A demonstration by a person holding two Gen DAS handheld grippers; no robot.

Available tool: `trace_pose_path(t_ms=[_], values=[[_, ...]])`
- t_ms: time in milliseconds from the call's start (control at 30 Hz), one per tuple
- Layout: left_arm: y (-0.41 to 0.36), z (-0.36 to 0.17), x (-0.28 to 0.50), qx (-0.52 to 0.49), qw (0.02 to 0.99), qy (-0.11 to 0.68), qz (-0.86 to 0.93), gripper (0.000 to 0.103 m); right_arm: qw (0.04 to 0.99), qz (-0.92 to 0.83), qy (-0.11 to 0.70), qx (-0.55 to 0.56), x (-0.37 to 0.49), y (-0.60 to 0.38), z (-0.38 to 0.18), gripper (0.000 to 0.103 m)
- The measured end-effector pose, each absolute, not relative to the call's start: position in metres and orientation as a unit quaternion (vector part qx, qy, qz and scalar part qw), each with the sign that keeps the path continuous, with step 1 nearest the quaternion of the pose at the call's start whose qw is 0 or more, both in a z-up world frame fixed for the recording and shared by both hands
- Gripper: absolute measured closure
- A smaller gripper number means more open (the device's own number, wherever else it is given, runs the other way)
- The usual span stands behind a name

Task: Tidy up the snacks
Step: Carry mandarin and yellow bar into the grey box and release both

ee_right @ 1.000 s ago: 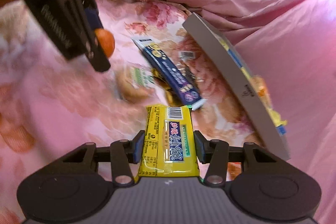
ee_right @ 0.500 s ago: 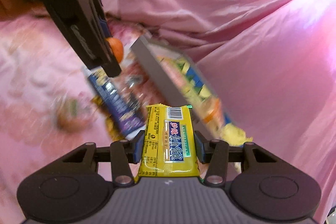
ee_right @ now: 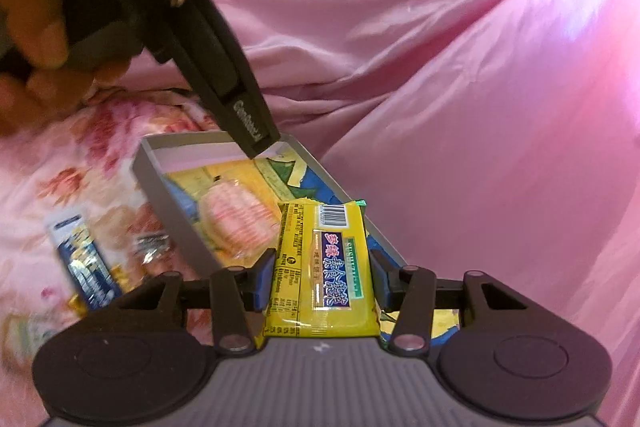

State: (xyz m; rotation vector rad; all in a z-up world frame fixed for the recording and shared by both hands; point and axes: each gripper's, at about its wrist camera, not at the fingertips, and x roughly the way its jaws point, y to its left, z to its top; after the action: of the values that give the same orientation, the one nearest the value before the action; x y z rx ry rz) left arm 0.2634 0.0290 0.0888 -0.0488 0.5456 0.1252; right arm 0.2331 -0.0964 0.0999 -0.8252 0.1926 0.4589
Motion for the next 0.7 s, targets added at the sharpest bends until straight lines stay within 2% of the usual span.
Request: trace_pose_path(t_ms=[400, 700], values=[[0.036, 0.064, 0.285, -0.037, 0.953, 0.292, 0.066, 0.065, 0.876, 0.213, 0.107, -0.419, 0.260, -0.086, 0.070, 0.051], [0.036, 0.055, 0.290, -0.045, 0.948, 0.307, 0.064, 0.065, 0.880, 0.214, 0.109, -0.410, 0.270, -0.084, 0.071, 0.050]])
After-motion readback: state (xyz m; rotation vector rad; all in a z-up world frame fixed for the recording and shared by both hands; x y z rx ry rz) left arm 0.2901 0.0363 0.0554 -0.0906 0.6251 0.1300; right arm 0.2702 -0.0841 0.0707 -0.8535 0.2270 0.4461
